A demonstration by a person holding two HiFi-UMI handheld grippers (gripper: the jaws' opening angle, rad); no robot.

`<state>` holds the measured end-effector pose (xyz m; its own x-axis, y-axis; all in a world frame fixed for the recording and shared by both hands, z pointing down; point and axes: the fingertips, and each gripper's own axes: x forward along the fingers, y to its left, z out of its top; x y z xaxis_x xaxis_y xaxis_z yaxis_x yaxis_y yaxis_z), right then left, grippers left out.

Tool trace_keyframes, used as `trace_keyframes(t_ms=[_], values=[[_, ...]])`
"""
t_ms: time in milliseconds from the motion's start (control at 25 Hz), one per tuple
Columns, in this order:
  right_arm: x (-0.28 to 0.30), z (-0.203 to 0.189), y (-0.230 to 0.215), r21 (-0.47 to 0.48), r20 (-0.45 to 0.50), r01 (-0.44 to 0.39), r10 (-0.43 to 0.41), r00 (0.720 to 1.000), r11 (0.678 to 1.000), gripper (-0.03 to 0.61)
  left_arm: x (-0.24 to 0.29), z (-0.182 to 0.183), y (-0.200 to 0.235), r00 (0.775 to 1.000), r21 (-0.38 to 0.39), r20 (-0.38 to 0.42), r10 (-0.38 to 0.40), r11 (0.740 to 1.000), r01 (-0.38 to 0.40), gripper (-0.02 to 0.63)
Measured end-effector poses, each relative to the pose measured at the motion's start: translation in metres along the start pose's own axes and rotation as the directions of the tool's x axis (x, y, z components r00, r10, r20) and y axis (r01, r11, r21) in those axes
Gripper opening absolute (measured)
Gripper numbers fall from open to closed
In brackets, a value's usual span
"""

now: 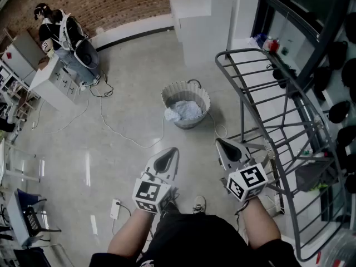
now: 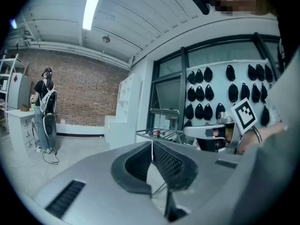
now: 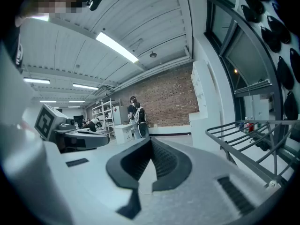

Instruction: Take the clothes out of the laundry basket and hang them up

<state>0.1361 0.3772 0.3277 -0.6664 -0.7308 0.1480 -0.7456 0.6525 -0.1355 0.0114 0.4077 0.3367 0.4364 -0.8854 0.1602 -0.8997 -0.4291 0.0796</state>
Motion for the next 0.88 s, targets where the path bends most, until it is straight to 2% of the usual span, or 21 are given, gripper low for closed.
trace_keyframes(t_ms=[320, 680, 800, 880], values=[[0.008, 0.006, 0.001, 0.032, 0.039, 0.009, -0.01, 0.999, 0.999, 0.007, -0.001, 0.001, 0.013, 1.0, -0.001, 0.004, 0.007, 1.0, -0.007, 0.011], [0.033, 0.005, 0.009, 0.059, 0.041, 0.032, -0.035, 0.999, 0.998, 0.011, -0.002, 0.0, 0.047, 1.0, -0.01, -0.005, 0.002, 1.0, -0.002, 0.012], [0.048, 0.006, 0.017, 0.071, 0.041, 0.042, -0.045, 0.998, 0.997, 0.072, -0.003, 0.0, 0.064, 1.0, -0.018, -0.008, -0.016, 1.0, 0.015, 0.014], [0.058, 0.008, 0.024, 0.07, 0.044, 0.05, -0.053, 0.998, 0.996, 0.082, -0.005, 0.0, 0.077, 1.0, -0.02, -0.008, -0.027, 0.999, 0.026, 0.014]])
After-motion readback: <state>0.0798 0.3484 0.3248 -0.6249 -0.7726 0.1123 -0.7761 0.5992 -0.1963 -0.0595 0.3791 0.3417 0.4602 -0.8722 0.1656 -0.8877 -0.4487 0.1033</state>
